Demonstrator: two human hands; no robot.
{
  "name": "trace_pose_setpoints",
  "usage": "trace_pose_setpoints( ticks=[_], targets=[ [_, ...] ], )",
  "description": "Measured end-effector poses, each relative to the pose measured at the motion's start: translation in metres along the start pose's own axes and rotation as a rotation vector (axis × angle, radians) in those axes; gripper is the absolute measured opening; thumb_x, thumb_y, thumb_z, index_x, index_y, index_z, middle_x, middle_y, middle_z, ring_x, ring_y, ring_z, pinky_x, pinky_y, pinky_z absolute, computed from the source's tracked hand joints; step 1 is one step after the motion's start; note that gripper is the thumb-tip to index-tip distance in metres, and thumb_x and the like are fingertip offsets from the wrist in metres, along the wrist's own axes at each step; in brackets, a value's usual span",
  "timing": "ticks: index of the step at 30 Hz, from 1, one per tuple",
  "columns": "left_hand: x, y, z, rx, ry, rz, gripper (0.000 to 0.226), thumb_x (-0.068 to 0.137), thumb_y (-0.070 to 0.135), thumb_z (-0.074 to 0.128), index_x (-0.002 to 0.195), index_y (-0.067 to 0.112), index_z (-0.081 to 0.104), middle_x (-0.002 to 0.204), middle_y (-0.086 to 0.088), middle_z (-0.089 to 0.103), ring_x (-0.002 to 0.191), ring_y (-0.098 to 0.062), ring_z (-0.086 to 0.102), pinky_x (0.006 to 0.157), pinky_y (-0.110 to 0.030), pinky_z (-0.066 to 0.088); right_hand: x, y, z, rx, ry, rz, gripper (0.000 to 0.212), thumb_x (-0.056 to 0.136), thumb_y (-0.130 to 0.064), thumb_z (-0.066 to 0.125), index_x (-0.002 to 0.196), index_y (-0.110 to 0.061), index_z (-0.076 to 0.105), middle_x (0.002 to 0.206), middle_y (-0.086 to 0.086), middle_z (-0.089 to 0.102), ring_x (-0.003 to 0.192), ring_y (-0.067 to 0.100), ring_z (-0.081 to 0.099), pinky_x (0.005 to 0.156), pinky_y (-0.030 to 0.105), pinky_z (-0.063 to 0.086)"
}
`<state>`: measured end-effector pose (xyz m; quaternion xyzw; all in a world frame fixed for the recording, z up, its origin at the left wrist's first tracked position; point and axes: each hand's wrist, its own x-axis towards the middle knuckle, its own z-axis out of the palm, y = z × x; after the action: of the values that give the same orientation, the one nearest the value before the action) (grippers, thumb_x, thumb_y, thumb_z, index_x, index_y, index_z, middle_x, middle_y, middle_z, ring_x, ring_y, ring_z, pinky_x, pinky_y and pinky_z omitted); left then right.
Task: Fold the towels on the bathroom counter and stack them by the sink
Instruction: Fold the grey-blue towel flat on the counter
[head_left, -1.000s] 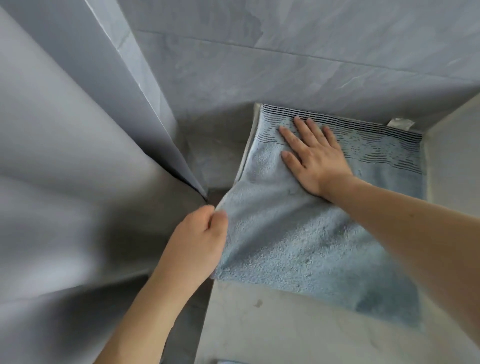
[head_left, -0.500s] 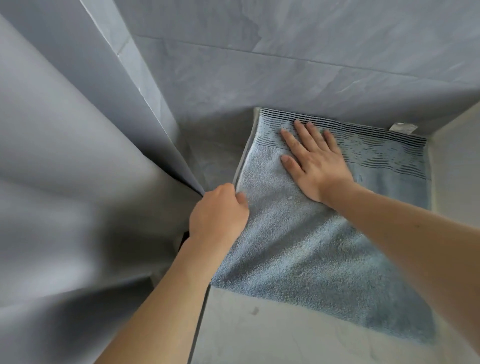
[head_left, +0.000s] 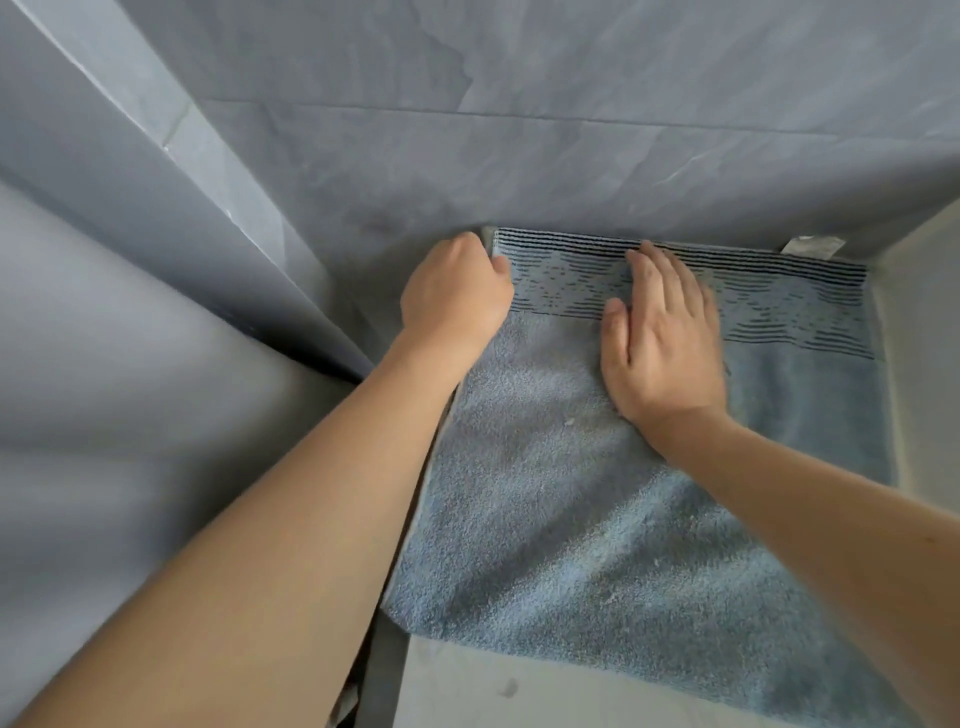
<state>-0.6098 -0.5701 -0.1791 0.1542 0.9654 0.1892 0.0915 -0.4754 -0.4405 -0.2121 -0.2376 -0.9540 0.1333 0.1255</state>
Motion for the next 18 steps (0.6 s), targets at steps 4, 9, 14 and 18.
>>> trace_pose_setpoints(
  ticks=[4,9,14,18],
  targets=[
    [-0.004,0.010,0.006,-0.014,0.004,-0.064,0.025,0.100,0.029,0.050,0.107,0.006,0.055,0.115,-0.017,0.064,0.109,-0.039,0.058,0.072,-0.035,0.032,-0.001,-0.002,-0.002,0.013,-0.002,0.000,0.054,0.097,-0.035,0.028,0.142,-0.007,0.039,0.152,0.010,0.036,0.141,0.028,0.030,0.117,0.043,0.019],
    [-0.005,0.007,0.017,0.004,0.107,0.033,0.007,0.102,0.016,0.044,0.103,0.010,0.040,0.104,-0.017,0.068,0.095,-0.043,0.063,0.064,-0.038,0.030,-0.002,-0.002,-0.003,0.027,-0.007,0.011,0.054,0.096,-0.034,0.029,0.142,-0.008,0.040,0.151,0.009,0.038,0.140,0.029,0.031,0.117,0.043,0.017],
    [-0.004,0.002,0.020,0.253,0.152,0.143,0.024,0.103,0.019,0.043,0.123,0.004,0.043,0.101,-0.017,0.069,0.091,-0.040,0.067,0.061,-0.039,0.036,-0.002,-0.001,-0.003,0.044,0.013,0.012,0.053,0.096,-0.034,0.028,0.140,-0.008,0.042,0.148,0.010,0.041,0.138,0.029,0.034,0.117,0.041,0.017],
    [-0.037,0.011,0.016,0.197,0.341,0.324,0.024,0.080,0.000,0.051,0.103,0.006,0.053,0.098,-0.016,0.059,0.087,-0.039,0.056,0.070,-0.045,0.042,-0.003,0.000,-0.004,0.108,0.040,0.016,0.056,0.098,-0.037,0.021,0.140,-0.007,0.043,0.145,0.010,0.045,0.135,0.029,0.038,0.115,0.043,0.023]
  ],
)
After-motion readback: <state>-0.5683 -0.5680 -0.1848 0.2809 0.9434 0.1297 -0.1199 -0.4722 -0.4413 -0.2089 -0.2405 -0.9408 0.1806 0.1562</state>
